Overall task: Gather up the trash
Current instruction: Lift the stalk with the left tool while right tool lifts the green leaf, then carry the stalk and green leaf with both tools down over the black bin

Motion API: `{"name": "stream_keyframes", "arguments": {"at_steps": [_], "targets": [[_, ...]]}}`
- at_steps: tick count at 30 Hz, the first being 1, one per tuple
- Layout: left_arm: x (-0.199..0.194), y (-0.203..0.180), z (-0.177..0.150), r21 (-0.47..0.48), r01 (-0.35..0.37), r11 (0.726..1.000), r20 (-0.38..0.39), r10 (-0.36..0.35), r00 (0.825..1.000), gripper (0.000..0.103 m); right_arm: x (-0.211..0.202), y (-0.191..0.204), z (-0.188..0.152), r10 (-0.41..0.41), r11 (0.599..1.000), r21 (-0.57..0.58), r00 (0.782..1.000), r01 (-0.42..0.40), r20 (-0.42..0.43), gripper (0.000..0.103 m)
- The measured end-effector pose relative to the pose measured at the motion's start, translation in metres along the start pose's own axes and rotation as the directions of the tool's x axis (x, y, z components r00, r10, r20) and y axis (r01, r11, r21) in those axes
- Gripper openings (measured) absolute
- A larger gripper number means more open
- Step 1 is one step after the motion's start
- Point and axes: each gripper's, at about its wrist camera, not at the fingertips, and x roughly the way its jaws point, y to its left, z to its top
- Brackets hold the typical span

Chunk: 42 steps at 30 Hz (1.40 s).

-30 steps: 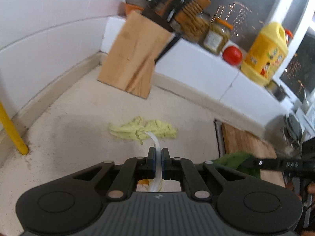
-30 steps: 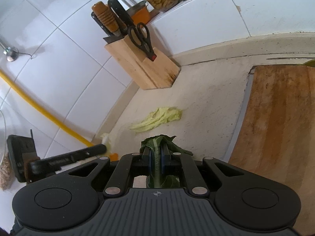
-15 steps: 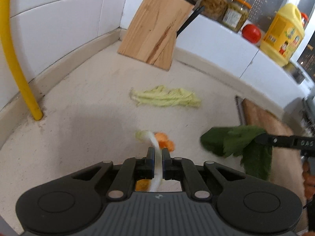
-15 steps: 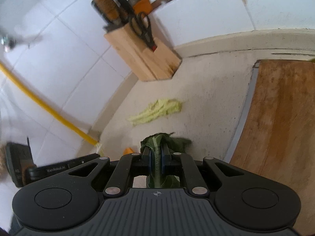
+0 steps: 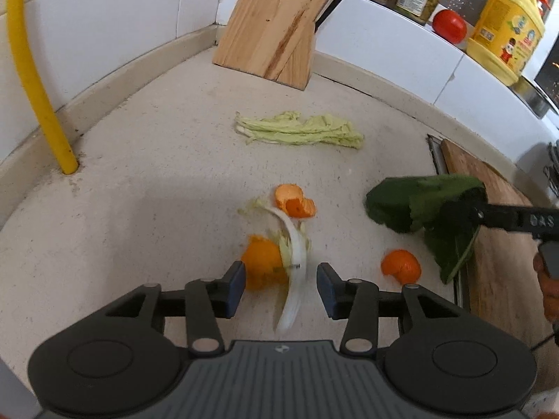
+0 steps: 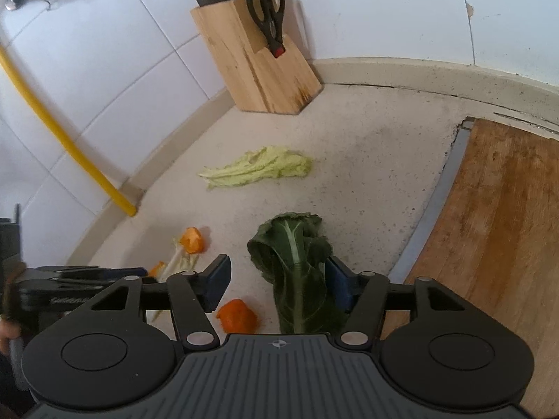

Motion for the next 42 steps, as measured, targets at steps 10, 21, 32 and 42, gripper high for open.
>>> {"name": "stream_keyframes", "arguments": {"at_steps": [10, 21, 32, 42], "targets": [[0.020, -0.027, 0.036, 0.142, -0.005, 0.990, -0.028, 0.010, 1.000, 0.039, 0.014, -0.004, -0.002, -0.005, 1.000, 0.020, 0.999, 0.006, -0.038, 0.025], [0.049, -0.055, 0.065, 0.164, 0.068, 0.984, -0.179, -0.038, 0.983, 0.001, 0.011, -0.007, -0.004, 0.021, 0.999, 0.028, 0.999, -0.020, -0.032, 0.022], [-0.068, -0.006, 0.053, -0.053, 0.218, 0.974, 0.093, -0.213, 0.973, 0.001, -0.022, -0.022, 0.004, 0.059, 0.991, 0.117, 0.996, -0.067, 0.069, 0.011], [-0.097, 0.009, 0.016, -0.152, 0.206, 0.967, 0.186, -0.177, 0.967, 0.001, -0.057, 0.015, 0.025, 0.137, 0.988, 0.049, 0.981, -0.144, 0.134, 0.010]]}}
